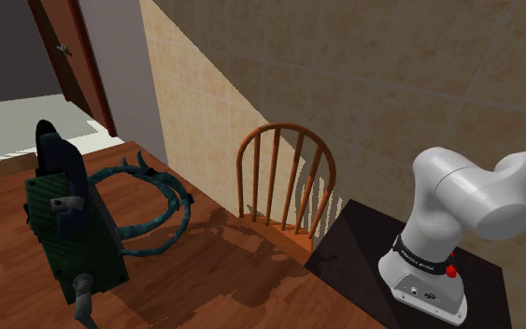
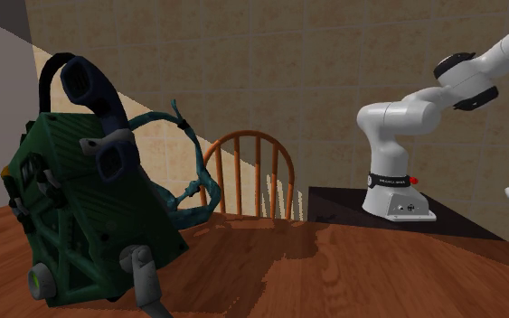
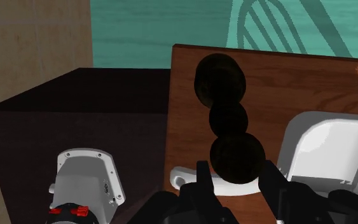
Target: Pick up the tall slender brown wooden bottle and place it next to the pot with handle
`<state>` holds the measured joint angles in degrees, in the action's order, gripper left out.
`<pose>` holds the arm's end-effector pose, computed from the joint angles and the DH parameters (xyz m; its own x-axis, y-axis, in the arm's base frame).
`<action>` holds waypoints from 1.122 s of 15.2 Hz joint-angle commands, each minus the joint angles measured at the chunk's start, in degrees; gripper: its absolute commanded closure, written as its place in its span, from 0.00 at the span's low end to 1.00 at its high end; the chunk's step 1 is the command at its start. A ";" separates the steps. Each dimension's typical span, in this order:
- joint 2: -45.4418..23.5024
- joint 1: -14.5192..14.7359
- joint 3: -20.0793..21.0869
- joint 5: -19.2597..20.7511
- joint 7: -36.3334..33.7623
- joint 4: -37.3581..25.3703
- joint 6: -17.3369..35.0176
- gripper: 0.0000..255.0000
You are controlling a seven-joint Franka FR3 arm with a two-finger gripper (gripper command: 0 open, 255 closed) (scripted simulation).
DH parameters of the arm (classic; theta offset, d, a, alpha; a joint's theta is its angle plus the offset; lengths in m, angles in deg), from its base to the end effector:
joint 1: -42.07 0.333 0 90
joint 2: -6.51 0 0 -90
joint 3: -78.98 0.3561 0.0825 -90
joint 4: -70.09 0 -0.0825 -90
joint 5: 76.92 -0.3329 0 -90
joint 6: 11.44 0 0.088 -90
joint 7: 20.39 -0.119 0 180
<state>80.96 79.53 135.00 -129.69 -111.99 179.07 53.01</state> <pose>-0.4010 0.2151 0.5305 0.9893 0.0326 0.1422 0.0327 -0.9995 0.0015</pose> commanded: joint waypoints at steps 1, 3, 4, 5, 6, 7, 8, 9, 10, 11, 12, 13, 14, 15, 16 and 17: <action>0.91 0.41 0.61 -0.62 0.32 1.59 0.88 1.00; 1.82 0.90 1.27 -1.33 0.45 3.03 1.65 1.00; 2.27 1.14 1.62 -1.69 0.51 3.73 2.03 1.00; 2.71 1.37 1.98 -2.06 0.56 4.42 2.41 1.00; 3.15 1.61 2.34 -2.43 0.61 5.10 2.78 1.00; 3.58 1.84 2.72 -2.82 0.66 5.77 3.16 1.00; 4.00 2.07 3.10 -3.20 0.71 6.42 3.53 1.00; 4.42 2.30 3.49 -3.60 0.74 7.07 3.90 1.00; 4.83 2.53 3.89 -4.00 0.78 7.70 4.27 1.00; 5.23 2.75 4.30 -4.41 0.81 8.32 4.63 1.00; 5.63 2.98 4.71 -4.82 0.84 8.92 5.00 1.00; 6.03 3.20 5.14 -5.24 0.87 9.52 5.36 1.00; 6.41 3.42 5.57 -5.66 0.89 10.10 5.72 1.00; 6.77 3.62 5.99 -6.07 0.91 10.65 6.07 1.00; 6.77 3.62 5.99 -6.07 0.91 10.65 6.07 1.00; 6.78 3.62 5.99 -6.07 0.91 10.65 6.07 1.00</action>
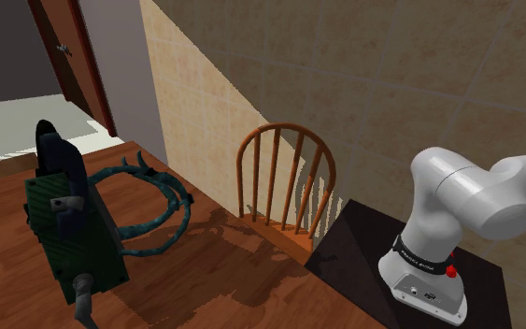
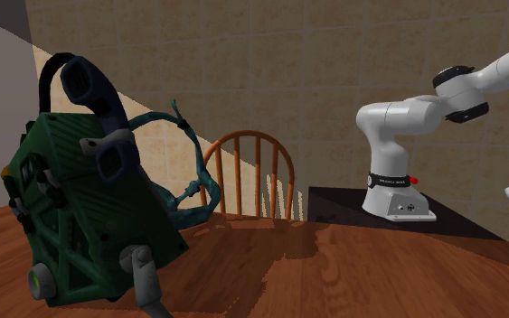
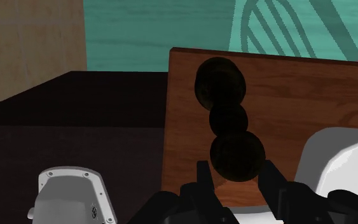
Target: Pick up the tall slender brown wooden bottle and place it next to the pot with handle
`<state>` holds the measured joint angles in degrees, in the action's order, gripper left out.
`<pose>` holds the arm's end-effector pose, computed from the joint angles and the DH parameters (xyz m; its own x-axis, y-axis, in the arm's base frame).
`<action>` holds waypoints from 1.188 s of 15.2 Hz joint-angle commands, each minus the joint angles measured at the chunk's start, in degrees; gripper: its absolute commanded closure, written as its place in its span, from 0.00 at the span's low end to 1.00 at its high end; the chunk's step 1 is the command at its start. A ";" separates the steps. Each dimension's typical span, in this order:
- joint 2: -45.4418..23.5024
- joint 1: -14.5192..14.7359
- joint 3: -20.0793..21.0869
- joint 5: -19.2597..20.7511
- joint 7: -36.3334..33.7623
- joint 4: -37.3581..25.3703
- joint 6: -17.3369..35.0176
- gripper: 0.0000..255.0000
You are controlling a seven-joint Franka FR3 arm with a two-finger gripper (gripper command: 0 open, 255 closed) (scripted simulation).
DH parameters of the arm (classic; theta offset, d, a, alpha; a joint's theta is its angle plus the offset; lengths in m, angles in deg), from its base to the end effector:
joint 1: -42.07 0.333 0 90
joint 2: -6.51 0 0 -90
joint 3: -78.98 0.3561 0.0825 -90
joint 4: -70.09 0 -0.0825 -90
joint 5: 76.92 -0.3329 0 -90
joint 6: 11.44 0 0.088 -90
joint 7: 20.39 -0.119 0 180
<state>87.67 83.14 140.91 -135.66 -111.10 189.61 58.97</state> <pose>-0.4004 0.2112 0.4474 0.9893 0.0324 0.1423 0.0326 -0.9995 0.0014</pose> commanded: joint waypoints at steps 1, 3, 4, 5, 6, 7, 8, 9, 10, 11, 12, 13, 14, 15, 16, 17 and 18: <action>0.07 0.01 0.08 -0.10 0.02 0.10 0.11 1.00; 0.07 0.01 0.08 -0.10 0.02 0.10 0.11 1.00; 0.07 0.01 0.08 -0.10 0.02 0.10 0.10 1.00; 0.07 0.01 0.08 -0.10 0.02 0.10 0.10 1.00; 0.07 0.01 0.08 -0.10 0.02 0.10 0.10 1.00; 0.07 0.00 0.08 -0.10 0.02 0.10 0.11 0.00; 0.06 0.00 0.08 -0.11 0.02 0.09 0.10 0.00; 0.06 0.00 0.08 -0.11 0.02 0.09 0.10 0.00; 0.06 0.00 0.08 -0.11 0.02 0.09 0.10 0.00; 0.06 0.00 0.08 -0.11 0.02 0.09 0.10 0.00; 0.06 0.00 0.08 -0.11 0.02 0.09 0.10 0.00; -0.92 -0.60 -0.91 0.84 -0.25 -1.61 -0.84 0.00; -1.95 -1.22 -1.85 1.74 -0.54 -3.39 -1.80 0.00; -3.01 -1.86 -2.72 2.59 -0.85 -5.24 -2.77 0.00; -3.88 -2.37 -3.36 3.23 -1.12 -6.76 -3.54 0.00; -3.88 -2.37 -3.36 3.23 -1.12 -6.76 -3.53 0.00; -3.88 -2.37 -3.36 3.24 -1.13 -6.76 -3.53 0.00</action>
<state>84.07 80.95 137.76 -132.66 -112.17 183.31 55.68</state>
